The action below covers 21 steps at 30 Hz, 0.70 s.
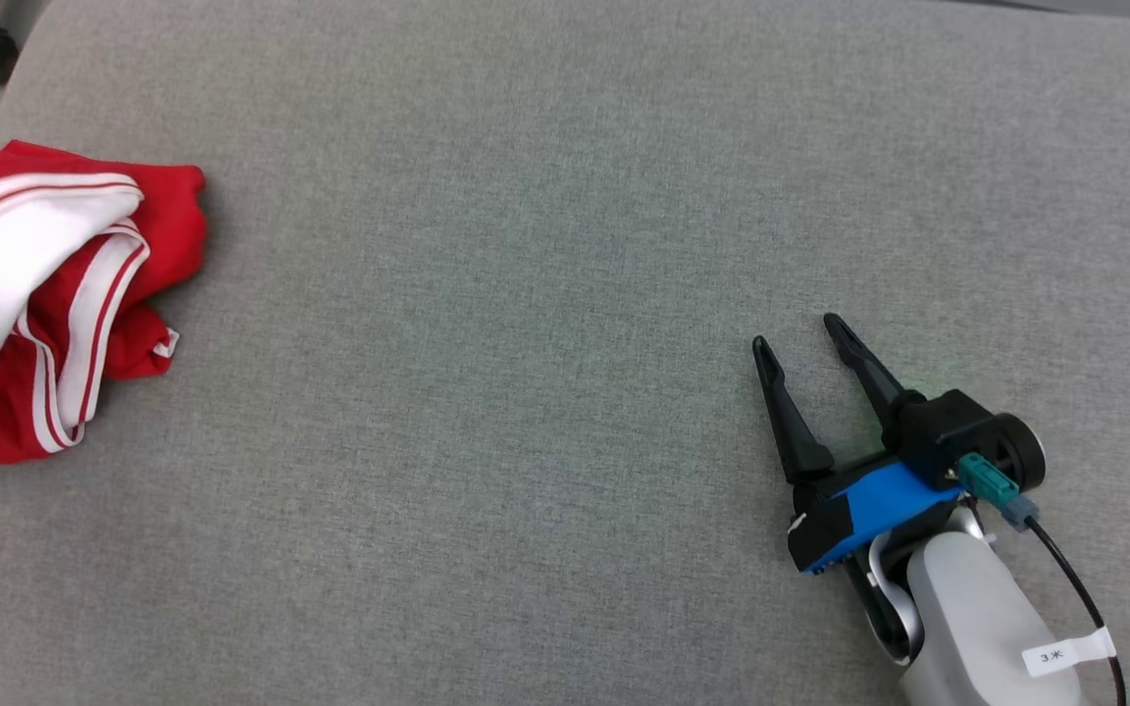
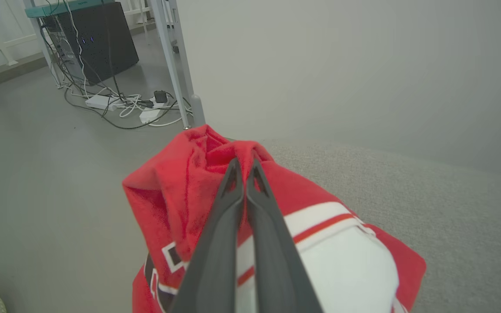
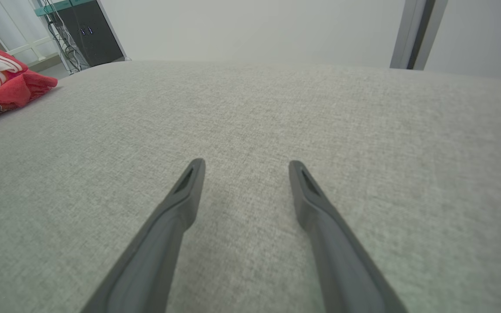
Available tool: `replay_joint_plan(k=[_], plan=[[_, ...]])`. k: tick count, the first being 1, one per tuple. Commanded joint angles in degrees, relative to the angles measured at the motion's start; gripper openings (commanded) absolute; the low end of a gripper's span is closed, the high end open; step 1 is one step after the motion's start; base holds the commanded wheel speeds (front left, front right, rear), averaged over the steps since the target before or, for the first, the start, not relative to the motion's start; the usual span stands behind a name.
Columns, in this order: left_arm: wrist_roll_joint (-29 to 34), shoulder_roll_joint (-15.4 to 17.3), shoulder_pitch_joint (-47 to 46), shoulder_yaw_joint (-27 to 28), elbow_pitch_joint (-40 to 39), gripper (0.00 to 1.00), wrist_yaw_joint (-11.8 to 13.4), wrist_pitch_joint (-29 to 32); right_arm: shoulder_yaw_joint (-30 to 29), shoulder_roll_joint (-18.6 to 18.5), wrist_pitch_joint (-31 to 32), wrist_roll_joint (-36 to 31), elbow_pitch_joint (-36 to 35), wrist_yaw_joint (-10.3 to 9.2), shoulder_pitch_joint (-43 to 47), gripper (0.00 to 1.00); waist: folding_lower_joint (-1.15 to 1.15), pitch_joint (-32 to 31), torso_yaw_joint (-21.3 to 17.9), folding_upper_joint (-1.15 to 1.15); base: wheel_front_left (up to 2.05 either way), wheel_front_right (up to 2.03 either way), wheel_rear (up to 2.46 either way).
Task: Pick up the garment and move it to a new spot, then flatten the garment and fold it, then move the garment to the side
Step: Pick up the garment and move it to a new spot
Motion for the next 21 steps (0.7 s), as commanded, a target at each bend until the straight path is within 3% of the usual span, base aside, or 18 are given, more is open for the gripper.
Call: replay_joint_plan(k=[1,6,11,21], plan=[[1.2,1.3,-1.4,0.7,-2.7,0.0,0.1,-0.3,-0.4,-1.2,0.8,0.9,2.1,-0.15,3.3,1.0,-0.01,-1.1,-0.5,0.0,0.0,0.0,0.0],[4.9,2.1,-1.7,3.4,-12.3,0.0,0.1,-0.3,0.4,-1.0,0.5,3.2,1.0,-0.13,4.2,1.0,-0.01,-4.7,-2.5,0.0,0.0,0.0,0.0],[8.8,0.5,0.2,2.9,-22.6,0.0,0.1,-0.3,0.7,-0.9,0.5,5.7,0.4,-0.09,6.8,1.0,-0.01,-9.1,-5.9,0.0,0.0,0.0,0.0],[11.1,-6.5,4.6,-2.7,-37.6,0.0,0.1,-0.3,0.1,-0.8,0.5,8.0,-0.4,-0.09,12.6,1.0,-0.01,-15.4,-14.3,0.0,0.0,0.0,0.0]])
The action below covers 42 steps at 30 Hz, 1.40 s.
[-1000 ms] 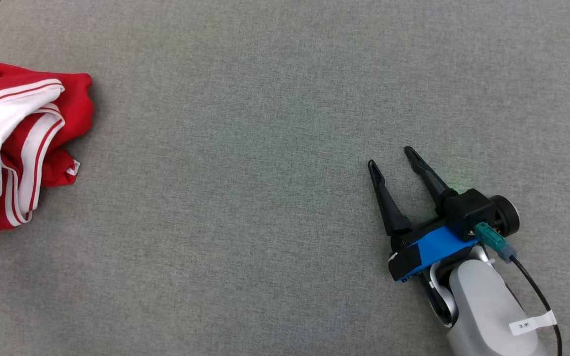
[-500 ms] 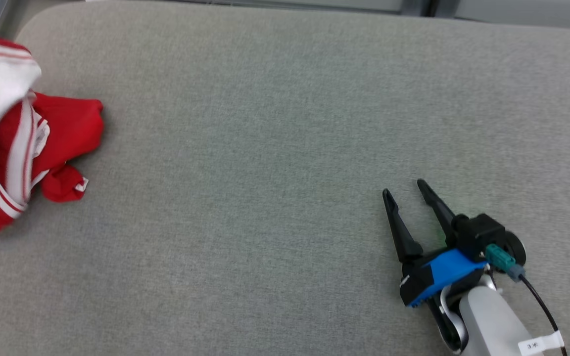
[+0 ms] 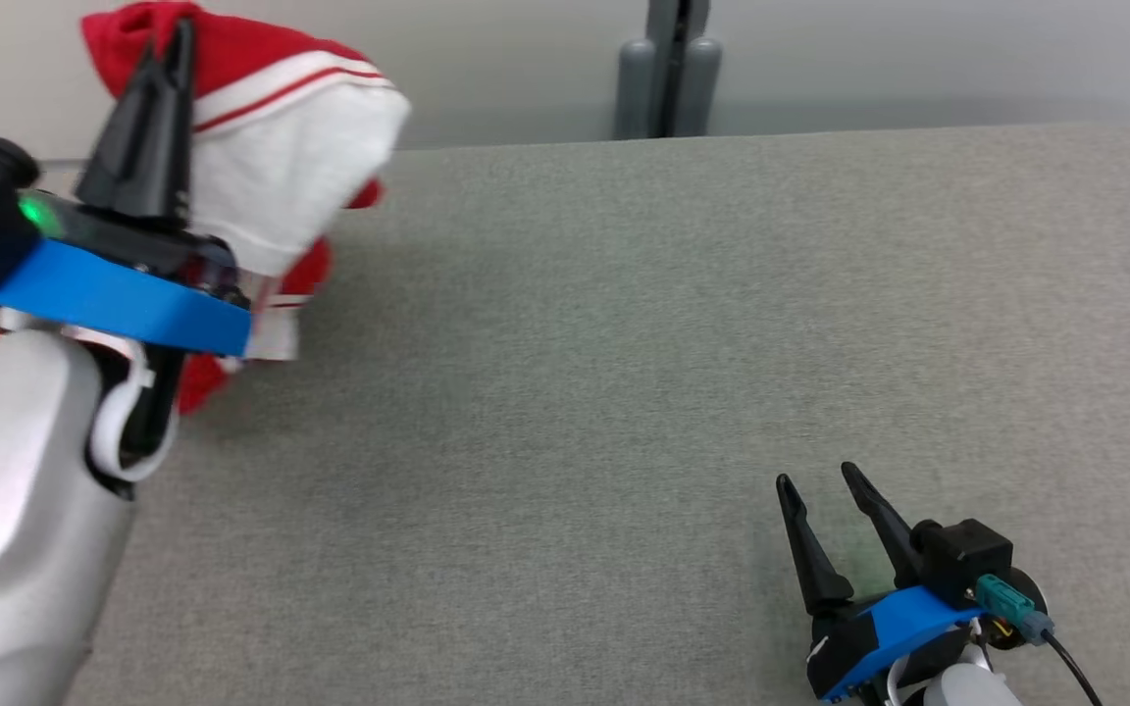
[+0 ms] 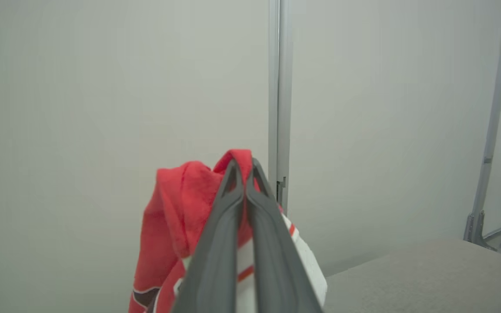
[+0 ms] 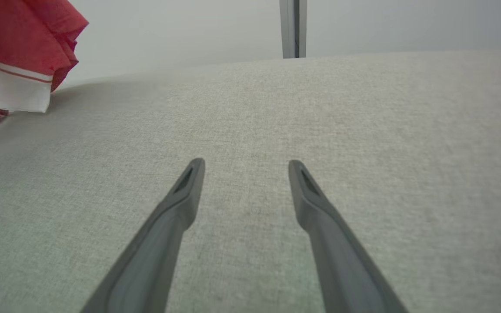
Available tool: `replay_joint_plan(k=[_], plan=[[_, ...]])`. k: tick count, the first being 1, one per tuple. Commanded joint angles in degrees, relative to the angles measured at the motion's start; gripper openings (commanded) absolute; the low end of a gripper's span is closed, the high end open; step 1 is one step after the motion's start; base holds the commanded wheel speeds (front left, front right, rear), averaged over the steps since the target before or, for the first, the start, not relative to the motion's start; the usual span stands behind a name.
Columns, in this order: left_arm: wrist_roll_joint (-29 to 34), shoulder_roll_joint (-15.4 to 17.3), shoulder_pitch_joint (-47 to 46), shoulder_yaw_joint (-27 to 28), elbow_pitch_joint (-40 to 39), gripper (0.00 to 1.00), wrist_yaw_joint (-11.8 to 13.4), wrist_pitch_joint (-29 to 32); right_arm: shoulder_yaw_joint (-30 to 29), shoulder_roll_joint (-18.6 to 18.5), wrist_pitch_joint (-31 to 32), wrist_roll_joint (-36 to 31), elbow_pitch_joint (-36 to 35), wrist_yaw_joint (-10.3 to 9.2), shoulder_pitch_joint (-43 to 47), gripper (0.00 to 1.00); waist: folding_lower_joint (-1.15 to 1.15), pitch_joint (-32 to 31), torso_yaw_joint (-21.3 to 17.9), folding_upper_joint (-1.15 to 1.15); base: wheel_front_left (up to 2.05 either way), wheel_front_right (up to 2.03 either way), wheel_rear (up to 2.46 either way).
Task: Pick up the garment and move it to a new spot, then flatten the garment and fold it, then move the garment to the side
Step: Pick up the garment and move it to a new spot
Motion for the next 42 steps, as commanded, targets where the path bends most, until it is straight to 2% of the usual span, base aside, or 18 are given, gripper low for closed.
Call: replay_joint_plan(k=[1,9,12,15,16,18,25,32,38,42], plan=[[0.2,-1.9,1.4,-1.3,-1.9,0.0,0.1,-0.3,-0.1,-0.2,0.0,0.6,-0.3,-0.02,1.5,1.0,0.0,-3.1,-3.9,0.0,0.0,0.0,0.0],[-0.1,-11.4,4.6,-8.6,-3.6,0.0,0.1,-0.2,0.7,-0.2,0.0,1.1,-1.1,-0.02,2.9,1.0,0.0,-3.0,-9.3,0.0,0.0,0.0,0.0],[0.2,-14.2,6.3,-11.6,-2.3,0.0,0.2,0.0,1.0,-0.2,0.0,1.2,-1.4,-0.01,2.8,1.0,0.0,-2.5,-10.7,0.0,0.0,0.0,0.0],[0.6,-15.6,8.2,-13.6,0.4,0.0,0.2,0.0,1.0,-0.2,0.0,1.2,-1.6,-0.01,2.8,1.0,0.0,-2.0,-11.5,0.0,0.0,0.0,0.0],[1.0,-15.7,8.9,-14.0,1.3,0.11,0.3,-0.1,0.9,-0.2,0.0,1.2,-1.7,-0.01,2.8,1.0,0.0,-1.8,-11.6,0.0,0.0,0.0,0.0],[1.3,-15.9,10.4,-14.6,3.4,1.0,0.3,-0.1,0.5,-0.2,0.0,1.3,-2.0,-0.01,2.9,1.0,0.0,-1.6,-11.5,0.0,0.0,0.0,0.0],[3.1,-14.1,15.9,-9.6,8.0,1.0,0.8,-0.2,0.0,-0.2,0.0,1.7,-2.5,-0.01,2.7,1.0,0.0,-1.5,-9.5,0.0,0.0,0.0,0.0],[7.1,-13.1,24.8,3.2,6.8,1.0,0.8,-0.2,-0.9,-0.2,0.0,1.4,-2.5,-0.02,2.6,1.0,0.0,-2.8,-6.5,0.0,0.0,0.0,0.0],[12.0,-15.7,32.8,12.5,4.3,1.0,0.2,-0.3,-2.3,-0.2,0.0,1.3,-1.6,-0.02,4.3,1.0,0.0,-5.6,-4.1,0.0,0.0,0.0,0.0],[15.1,-18.0,37.9,16.8,2.2,1.0,-0.1,-0.2,-2.2,-0.2,0.0,1.5,-1.0,-0.01,5.4,1.0,0.0,-7.4,-3.2,0.0,0.0,0.0,0.0]])
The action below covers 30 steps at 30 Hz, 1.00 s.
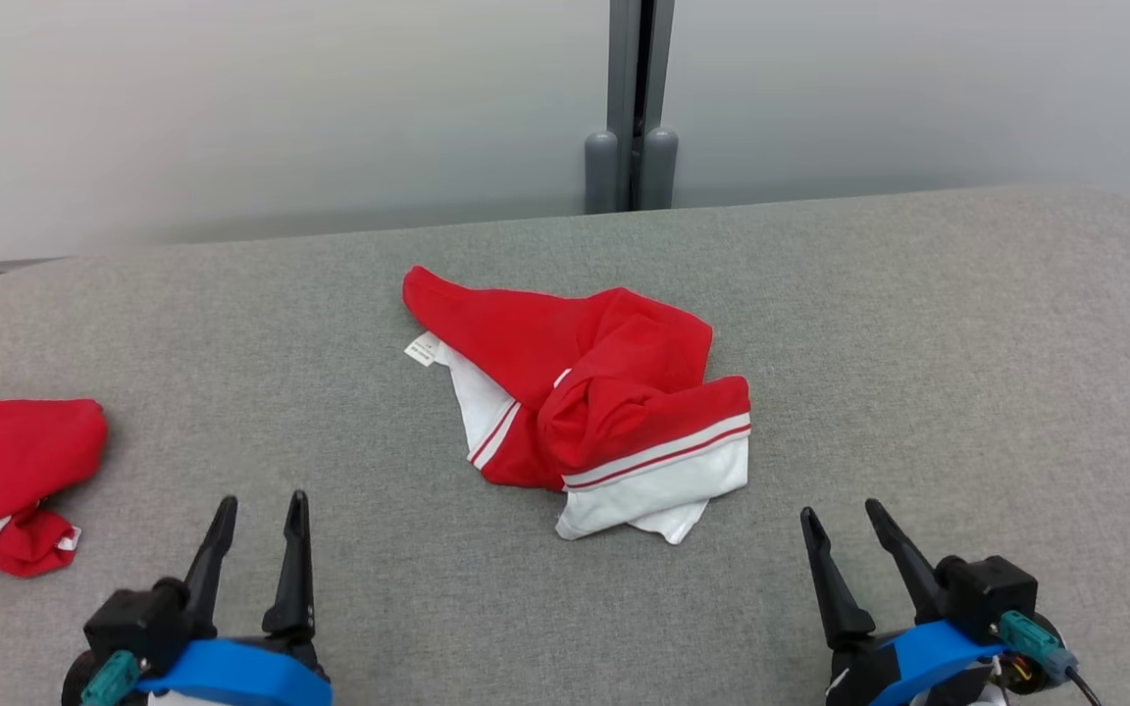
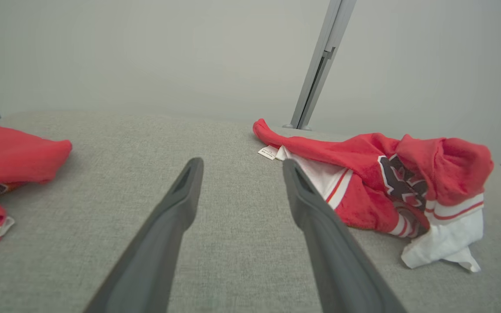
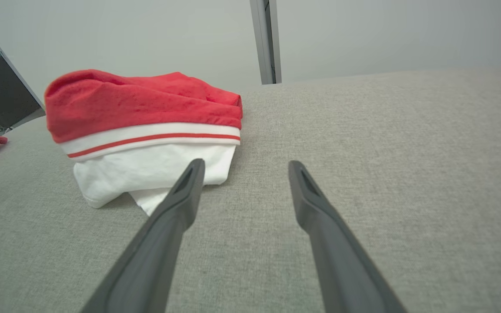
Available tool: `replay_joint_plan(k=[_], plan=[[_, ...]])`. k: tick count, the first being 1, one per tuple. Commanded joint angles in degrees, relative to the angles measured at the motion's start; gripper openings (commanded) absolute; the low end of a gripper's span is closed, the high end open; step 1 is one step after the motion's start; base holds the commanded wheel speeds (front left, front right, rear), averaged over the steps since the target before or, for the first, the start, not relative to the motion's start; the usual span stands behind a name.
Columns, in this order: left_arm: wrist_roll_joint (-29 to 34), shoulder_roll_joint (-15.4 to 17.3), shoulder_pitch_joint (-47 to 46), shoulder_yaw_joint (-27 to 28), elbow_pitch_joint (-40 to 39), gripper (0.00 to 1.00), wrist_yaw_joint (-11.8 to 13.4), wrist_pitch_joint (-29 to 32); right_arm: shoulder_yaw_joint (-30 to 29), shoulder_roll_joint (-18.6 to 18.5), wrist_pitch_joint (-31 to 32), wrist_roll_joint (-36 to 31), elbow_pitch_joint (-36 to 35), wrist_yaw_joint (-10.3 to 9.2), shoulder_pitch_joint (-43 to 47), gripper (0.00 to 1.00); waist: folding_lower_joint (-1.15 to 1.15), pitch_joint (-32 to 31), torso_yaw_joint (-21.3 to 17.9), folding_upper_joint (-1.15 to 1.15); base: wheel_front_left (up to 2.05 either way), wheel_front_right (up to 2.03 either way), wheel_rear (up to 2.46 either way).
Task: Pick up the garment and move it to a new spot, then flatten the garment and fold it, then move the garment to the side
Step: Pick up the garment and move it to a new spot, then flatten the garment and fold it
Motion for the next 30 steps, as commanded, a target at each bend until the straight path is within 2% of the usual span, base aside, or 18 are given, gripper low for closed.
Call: replay_joint_plan(k=[1,9,17,24,30], plan=[[1.1,-0.6,1.5,0.9,-0.7,1.0,-0.5,-0.2,0.0,-0.2,0.0,0.1,0.3,-0.01,1.3,1.0,0.0,-0.7,0.2,0.0,0.0,0.0,0.0],[4.8,-3.3,7.4,3.8,-1.8,1.0,-0.5,-0.2,0.4,-0.2,0.0,0.3,0.9,-0.02,3.2,1.0,0.0,-3.4,0.5,0.0,0.0,0.0,0.0],[6.3,-4.4,8.0,3.6,-1.4,1.0,-0.4,-0.2,1.0,-0.2,0.0,0.3,1.1,-0.01,3.3,1.0,0.0,-3.5,1.1,0.0,0.0,0.0,0.0],[5.2,-3.9,5.3,1.5,-1.4,1.0,-0.4,-0.2,3.6,-0.2,0.0,0.2,3.2,-0.02,-0.6,1.0,0.0,-0.9,4.5,0.0,0.0,0.0,0.0],[3.8,-3.0,3.9,-0.3,-0.9,1.0,-0.4,-0.2,4.6,-0.2,0.0,0.7,10.8,-0.02,-5.9,1.0,0.0,1.4,8.3,0.0,0.0,0.0,0.0]])
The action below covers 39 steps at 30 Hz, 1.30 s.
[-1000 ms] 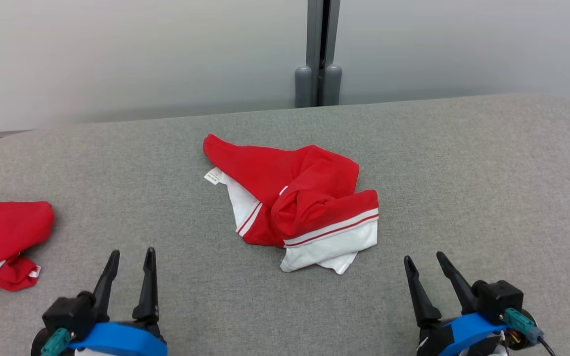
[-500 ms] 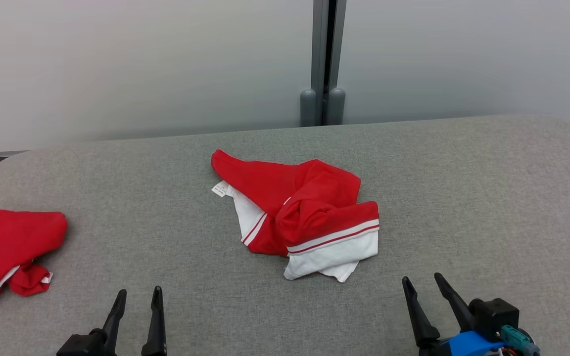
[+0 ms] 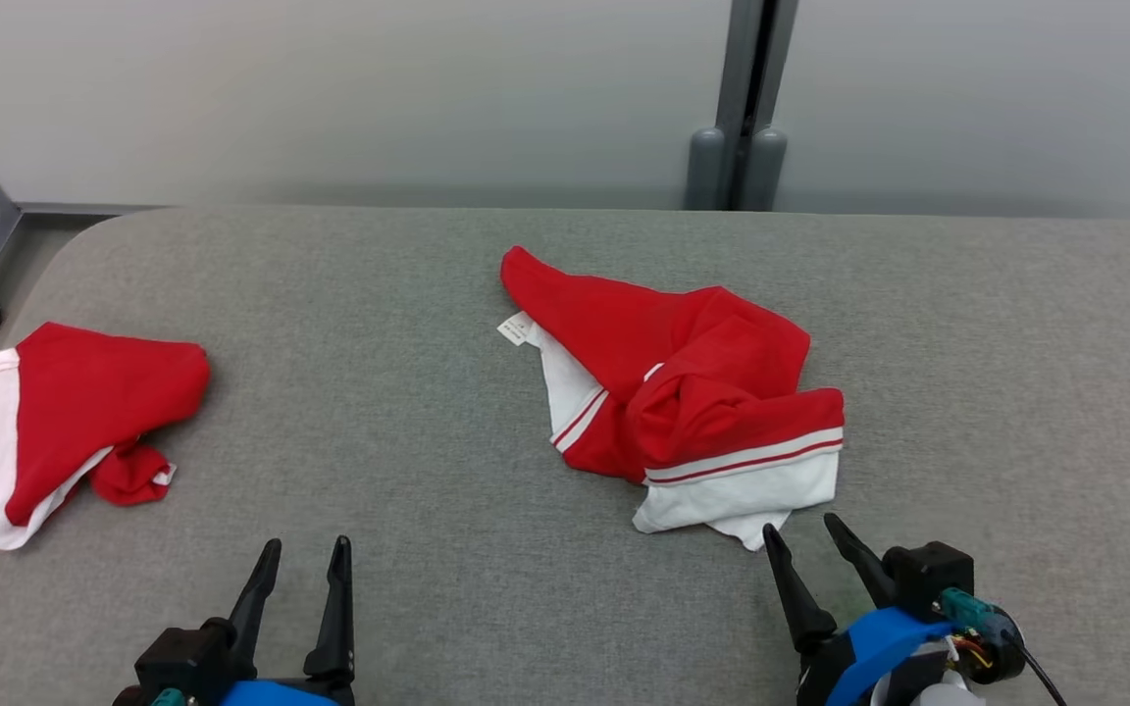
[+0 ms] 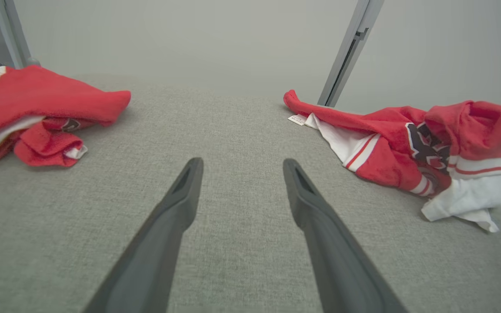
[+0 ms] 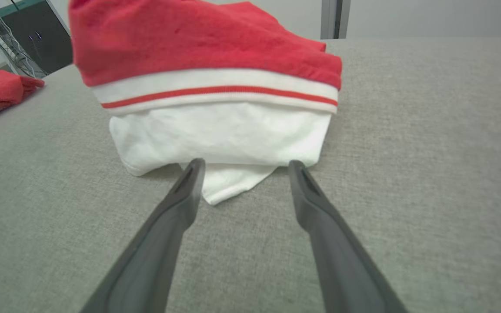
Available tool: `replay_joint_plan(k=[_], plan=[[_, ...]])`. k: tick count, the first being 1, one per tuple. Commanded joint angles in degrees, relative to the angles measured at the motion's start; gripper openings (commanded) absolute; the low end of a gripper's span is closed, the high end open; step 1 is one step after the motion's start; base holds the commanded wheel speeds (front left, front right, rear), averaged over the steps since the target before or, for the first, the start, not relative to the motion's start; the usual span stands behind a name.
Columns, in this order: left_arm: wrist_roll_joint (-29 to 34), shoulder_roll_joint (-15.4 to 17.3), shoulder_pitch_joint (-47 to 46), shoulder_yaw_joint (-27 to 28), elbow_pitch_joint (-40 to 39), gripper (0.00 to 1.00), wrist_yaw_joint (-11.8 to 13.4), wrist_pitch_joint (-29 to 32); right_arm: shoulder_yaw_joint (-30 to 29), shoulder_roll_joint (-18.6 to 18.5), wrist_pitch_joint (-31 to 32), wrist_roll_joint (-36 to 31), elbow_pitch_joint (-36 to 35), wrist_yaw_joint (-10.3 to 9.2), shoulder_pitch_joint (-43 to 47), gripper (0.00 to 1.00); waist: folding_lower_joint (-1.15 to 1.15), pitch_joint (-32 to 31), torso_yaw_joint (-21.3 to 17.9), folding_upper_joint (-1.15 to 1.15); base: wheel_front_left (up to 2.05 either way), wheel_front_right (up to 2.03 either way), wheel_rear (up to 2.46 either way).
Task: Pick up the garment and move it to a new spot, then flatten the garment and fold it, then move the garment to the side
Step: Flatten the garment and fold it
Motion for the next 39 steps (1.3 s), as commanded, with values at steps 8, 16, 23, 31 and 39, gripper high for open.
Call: replay_joint_plan(k=[8,16,23,31,39], plan=[[-1.6,1.6,-2.0,-1.1,0.2,1.0,-0.1,-0.2,-0.8,-0.2,0.0,0.1,9.6,-0.01,-5.3,1.0,-0.01,3.3,4.4,0.0,0.0,0.0,0.0],[-1.8,2.1,-2.4,-0.8,0.6,1.0,-0.1,-0.2,2.8,0.1,0.6,4.6,16.0,0.03,-5.2,0.0,-0.01,3.0,3.9,0.0,0.0,0.0,0.0],[-1.2,1.3,-0.7,-1.1,0.6,1.0,-0.1,-0.2,3.6,-0.2,-0.1,7.3,-0.4,0.0,-5.8,0.0,-0.01,0.1,1.0,0.0,0.0,0.0,0.0],[-0.4,0.2,0.9,-1.9,2.0,1.0,-0.1,-0.2,8.4,-0.2,0.0,9.3,-17.6,0.0,-13.2,0.0,-0.01,-3.9,-0.9,0.0,0.0,0.0,0.0],[-0.1,-0.6,1.5,-1.9,3.1,1.0,-0.1,-0.2,17.3,-0.2,0.6,12.6,-19.7,0.0,-31.6,0.0,-0.01,-5.2,1.2,0.0,0.0,0.0,0.0]])
